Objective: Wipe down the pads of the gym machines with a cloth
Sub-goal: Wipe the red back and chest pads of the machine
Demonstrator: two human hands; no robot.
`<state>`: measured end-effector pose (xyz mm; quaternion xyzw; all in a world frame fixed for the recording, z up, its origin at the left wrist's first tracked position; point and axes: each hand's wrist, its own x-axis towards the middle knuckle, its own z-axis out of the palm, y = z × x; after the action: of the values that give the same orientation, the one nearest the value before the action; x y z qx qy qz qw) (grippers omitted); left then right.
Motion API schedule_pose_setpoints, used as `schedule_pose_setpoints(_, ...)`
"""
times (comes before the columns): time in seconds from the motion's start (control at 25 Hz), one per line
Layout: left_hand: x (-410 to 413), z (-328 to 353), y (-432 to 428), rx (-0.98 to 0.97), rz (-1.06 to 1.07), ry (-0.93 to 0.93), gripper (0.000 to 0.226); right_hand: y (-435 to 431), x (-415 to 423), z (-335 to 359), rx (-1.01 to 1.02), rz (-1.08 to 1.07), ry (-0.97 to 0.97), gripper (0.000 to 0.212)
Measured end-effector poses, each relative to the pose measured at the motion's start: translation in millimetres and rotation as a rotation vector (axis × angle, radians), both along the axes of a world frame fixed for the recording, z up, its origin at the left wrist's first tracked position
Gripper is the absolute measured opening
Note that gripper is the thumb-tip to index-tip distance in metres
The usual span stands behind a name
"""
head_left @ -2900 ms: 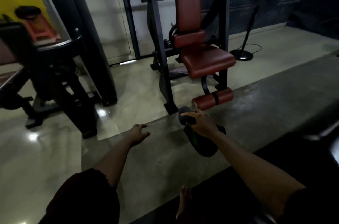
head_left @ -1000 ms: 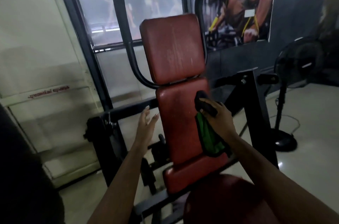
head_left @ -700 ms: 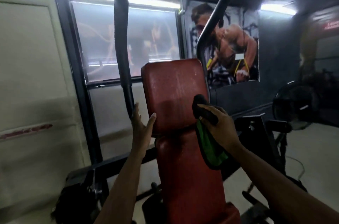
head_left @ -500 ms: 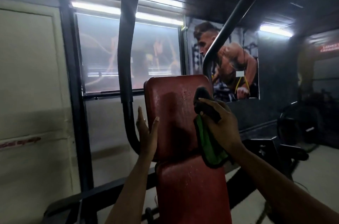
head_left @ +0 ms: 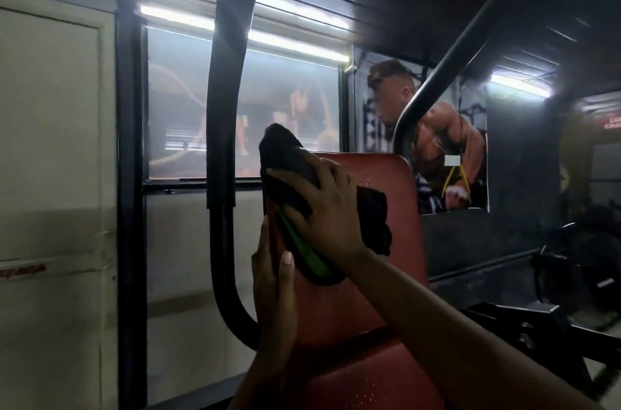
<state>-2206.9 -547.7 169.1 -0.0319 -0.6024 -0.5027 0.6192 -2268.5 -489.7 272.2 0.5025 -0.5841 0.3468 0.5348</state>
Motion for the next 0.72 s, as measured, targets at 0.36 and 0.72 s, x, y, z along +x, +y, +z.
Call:
schedule_pose_setpoints(0.36,2.5,4.7,3.0,-0.03,0.103,-0.039,0.093,29.6,-71.9,30.6,-0.253,-0.129,-0.36,0.046)
schedule_pose_setpoints(0.72,2.4,4.4,6.1,-0.036,0.125,-0.042,0.092,56.8,-117.9,33.7,-0.395,-0.071,-0.647,0.05)
